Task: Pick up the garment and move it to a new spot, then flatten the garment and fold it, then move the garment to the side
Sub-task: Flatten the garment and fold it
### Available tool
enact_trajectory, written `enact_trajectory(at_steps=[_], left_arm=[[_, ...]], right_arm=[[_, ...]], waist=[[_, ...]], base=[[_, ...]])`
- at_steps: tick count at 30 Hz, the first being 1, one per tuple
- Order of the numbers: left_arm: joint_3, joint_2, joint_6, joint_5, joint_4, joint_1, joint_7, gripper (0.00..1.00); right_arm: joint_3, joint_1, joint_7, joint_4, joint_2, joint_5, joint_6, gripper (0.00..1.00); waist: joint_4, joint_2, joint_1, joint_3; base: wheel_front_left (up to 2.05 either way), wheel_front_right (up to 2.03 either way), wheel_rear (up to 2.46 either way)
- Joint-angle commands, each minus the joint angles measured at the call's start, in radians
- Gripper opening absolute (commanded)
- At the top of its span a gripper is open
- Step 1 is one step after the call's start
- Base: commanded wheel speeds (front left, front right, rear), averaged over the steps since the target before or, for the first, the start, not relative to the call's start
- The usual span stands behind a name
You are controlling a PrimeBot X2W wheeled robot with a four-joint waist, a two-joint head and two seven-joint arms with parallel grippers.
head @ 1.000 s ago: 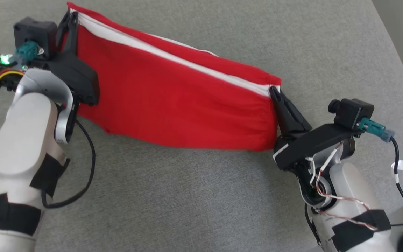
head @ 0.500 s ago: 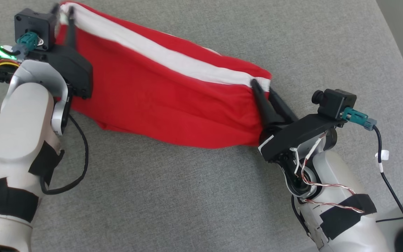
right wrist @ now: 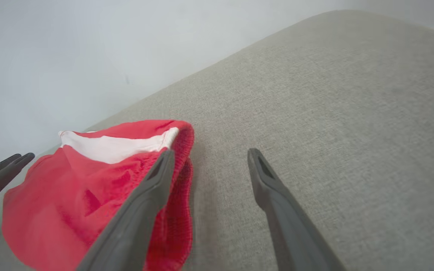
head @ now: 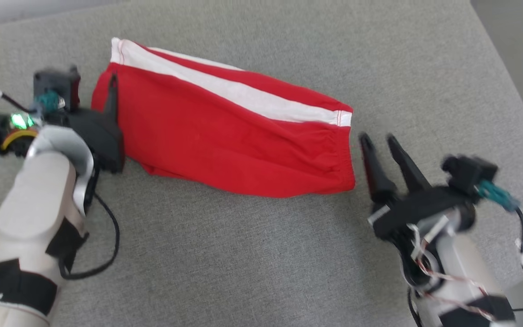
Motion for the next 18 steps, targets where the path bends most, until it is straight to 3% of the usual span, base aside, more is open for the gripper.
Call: enact_trajectory(at_steps=[1,8,18], left_arm=[[0.008,-0.005,-0.006,-0.025,0.005,0.029,0.011,1.00],[0.054,0.001,-0.040,-0.113,0.016,0.107,0.055,1.00],[0.072,0.025,-0.036,-0.156,0.044,0.109,0.132,1.00]], right_arm=[[-0.024,0.050,0.012,-0.027,0.000,-0.013,-0.002,1.00],[-0.043,0.203,0.067,-0.138,0.000,-0.008,-0.002,1.00],[-0.025,0.293,0.100,-0.237,0.000,0.015,-0.002,1.00]], waist=[[0.004,0.0000,0.0001,-0.032],[-0.031,0.0000,0.0001,-0.065],[-0.096,0.0000,0.0001,-0.038]], base=[[0.00,0.00,0.00],[0.00,0.00,0.00],[0.00,0.00,0.00]])
